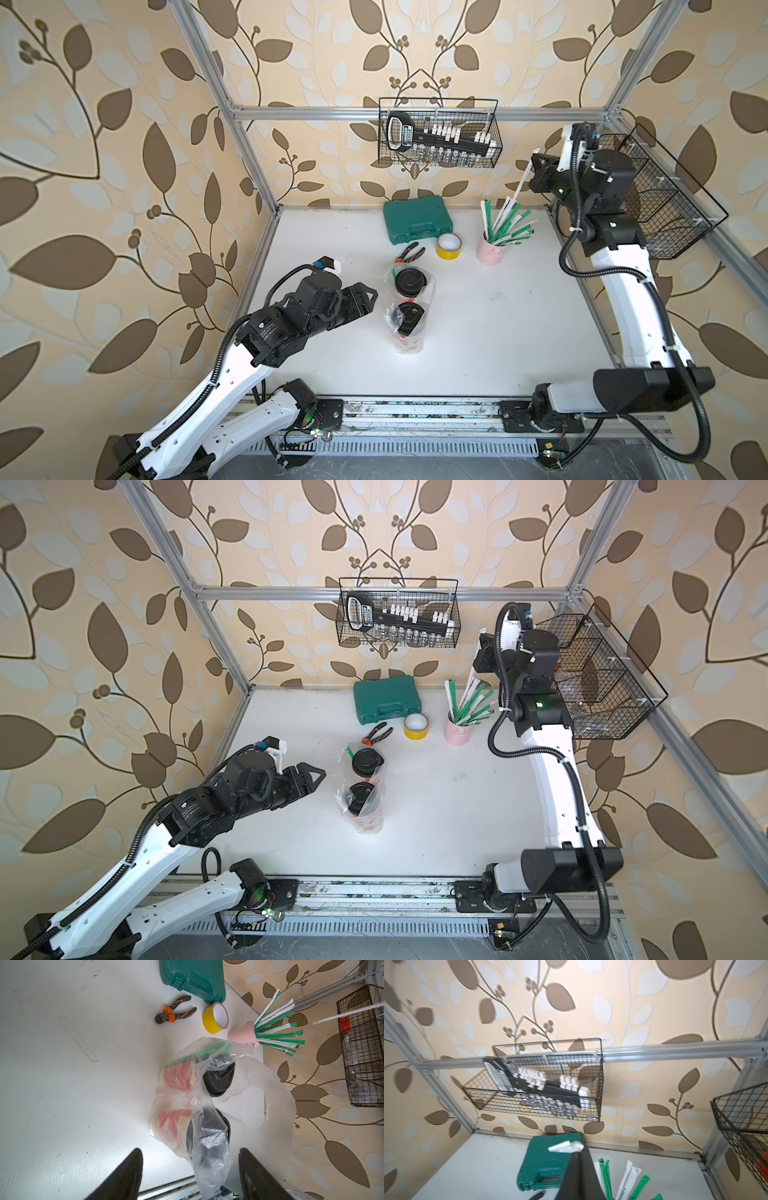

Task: Pack milk tea into plastic carrier bags
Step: Place the straw in the plastic carrier bag.

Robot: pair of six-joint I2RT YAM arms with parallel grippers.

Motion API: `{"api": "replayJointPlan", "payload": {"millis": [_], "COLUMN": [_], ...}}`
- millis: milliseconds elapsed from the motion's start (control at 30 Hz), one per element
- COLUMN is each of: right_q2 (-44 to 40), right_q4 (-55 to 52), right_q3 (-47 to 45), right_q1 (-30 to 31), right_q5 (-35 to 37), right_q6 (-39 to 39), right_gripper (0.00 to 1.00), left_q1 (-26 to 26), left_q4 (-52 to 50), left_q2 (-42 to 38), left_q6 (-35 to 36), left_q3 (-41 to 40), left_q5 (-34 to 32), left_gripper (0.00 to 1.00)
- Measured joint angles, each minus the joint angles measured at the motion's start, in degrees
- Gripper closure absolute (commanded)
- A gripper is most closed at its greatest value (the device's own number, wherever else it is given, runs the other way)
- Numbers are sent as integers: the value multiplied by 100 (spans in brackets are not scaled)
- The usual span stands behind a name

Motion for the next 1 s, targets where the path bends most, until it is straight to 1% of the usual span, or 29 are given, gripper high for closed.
{"api": "replayJointPlan", "payload": {"millis": [133,233,300,367,467,600,767,833,867,933,1000], "right_q2": [-861,-1311,-1600,-1930,-2267,-2402,-2238,-2146,-2096,-1998,-1858], "right_q4": [201,420,684,901,1010,1012,767,678,656,649,640], "right_q3": [-256,-282,-481,-863,-1355,-1716,-1974,-2087,-2162,-2282,-2358], "right_q1": [2,72,225,599,1436,2492,3939,4310,4444,4577,4645], "right_q5": [-807,-1547,-1965,-2295,-2518,-2531,-2057,-1825,-1718,-1556,-1405], "right_q6": [435,946,1340,1722,2098,2326,2186,2072,2026,1956,1884], "right_gripper": [100,100,100,100,100,100,100,100,100,100,100], "left_q1": [0,0,0,0,0,0,0,0,0,0,0], "left_q4": [-15,-15,-15,-13,-7,15,94,140,157,186,197], "left_q2": [-76,-39,52,175,396,507,614,688,726,787,850], "left_q6": [7,15,33,79,140,162,175,186,188,223,227], "left_q3": [2,2,2,2,-4,-24,-24,-24,-24,-24,-24], "left_q5": [269,610,866,1143,1440,1624,1722,1751,1753,1757,1762], "left_gripper": [28,29,29,29,28,30,36,38,42,48,49]}}
